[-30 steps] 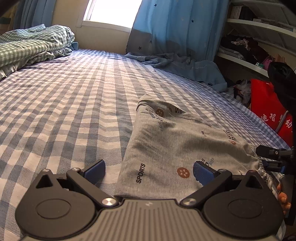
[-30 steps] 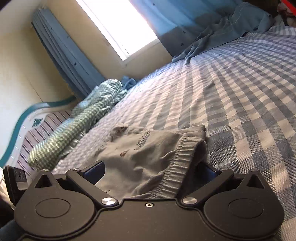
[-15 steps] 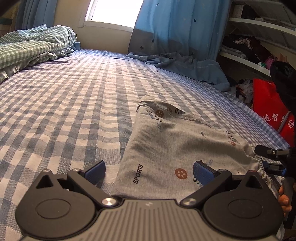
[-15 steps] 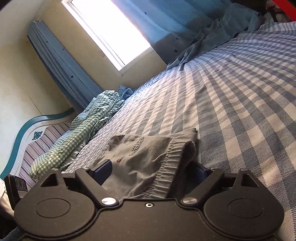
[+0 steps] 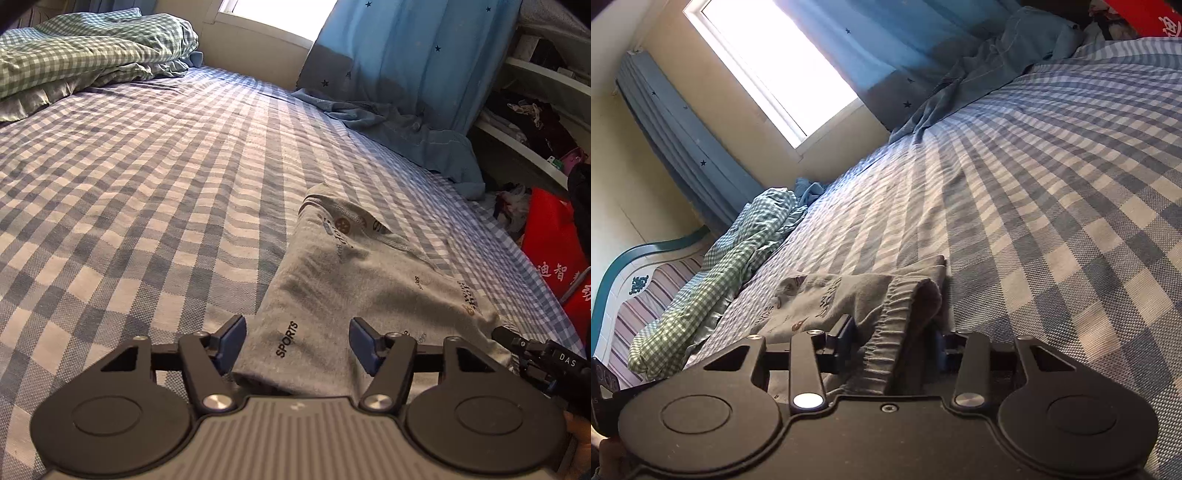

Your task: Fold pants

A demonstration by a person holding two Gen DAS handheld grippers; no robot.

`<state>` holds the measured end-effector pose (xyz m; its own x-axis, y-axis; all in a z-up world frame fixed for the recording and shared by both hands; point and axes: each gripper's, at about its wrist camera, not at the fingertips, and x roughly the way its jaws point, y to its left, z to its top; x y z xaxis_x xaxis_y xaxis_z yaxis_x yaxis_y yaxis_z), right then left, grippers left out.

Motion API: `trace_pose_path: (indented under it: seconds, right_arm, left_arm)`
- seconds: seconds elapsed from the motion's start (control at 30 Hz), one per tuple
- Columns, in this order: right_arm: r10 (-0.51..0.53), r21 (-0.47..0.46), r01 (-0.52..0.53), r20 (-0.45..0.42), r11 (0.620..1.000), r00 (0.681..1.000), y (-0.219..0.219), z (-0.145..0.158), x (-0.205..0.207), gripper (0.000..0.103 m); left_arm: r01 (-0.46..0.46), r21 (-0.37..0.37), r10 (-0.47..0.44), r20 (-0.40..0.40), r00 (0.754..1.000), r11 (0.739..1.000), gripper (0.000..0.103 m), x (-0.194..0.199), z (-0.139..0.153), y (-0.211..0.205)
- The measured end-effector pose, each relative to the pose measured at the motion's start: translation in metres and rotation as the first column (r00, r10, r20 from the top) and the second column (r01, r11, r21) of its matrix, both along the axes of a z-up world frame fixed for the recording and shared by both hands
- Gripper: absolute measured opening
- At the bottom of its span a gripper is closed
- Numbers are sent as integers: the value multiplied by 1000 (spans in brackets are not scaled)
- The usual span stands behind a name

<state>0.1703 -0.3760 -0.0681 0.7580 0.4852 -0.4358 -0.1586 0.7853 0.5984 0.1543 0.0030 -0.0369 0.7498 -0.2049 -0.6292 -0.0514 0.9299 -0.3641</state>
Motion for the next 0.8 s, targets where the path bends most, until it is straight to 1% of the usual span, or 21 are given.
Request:
trace_pose_path:
  seconds: [0.13, 0.27, 0.33, 0.47, 0.63, 0.8]
  right_arm:
    - [-6, -42, 6, 0, 999, 1000, 4, 1, -1, 39]
    - [-6, -42, 6, -1, 999, 1000, 6, 1, -1, 39]
    - [-6, -41, 6, -2, 999, 1000, 6, 1, 0, 39]
    - [-6, -40, 6, -2, 999, 1000, 6, 1, 0, 39]
    - [-6, -42, 6, -2, 999, 1000, 6, 1, 0, 39]
    - [-5, -40, 5, -3, 999, 1000, 6, 1, 0, 40]
  left_arm:
    - [-11, 55, 11, -1, 1000, 998, 59, -1, 1, -7]
    - [-12, 81, 12, -3, 1000, 997, 57, -3, 2, -10]
    - [-11, 83, 12, -4, 1000, 996, 51, -3, 2, -10]
    - [-11, 77, 12, -10, 1000, 997, 45, -5, 3, -8]
    - [-12, 86, 14, -19, 1000, 996, 26, -6, 5, -9]
    - [-13, 84, 14, -17, 1000, 996, 23, -6, 6, -9]
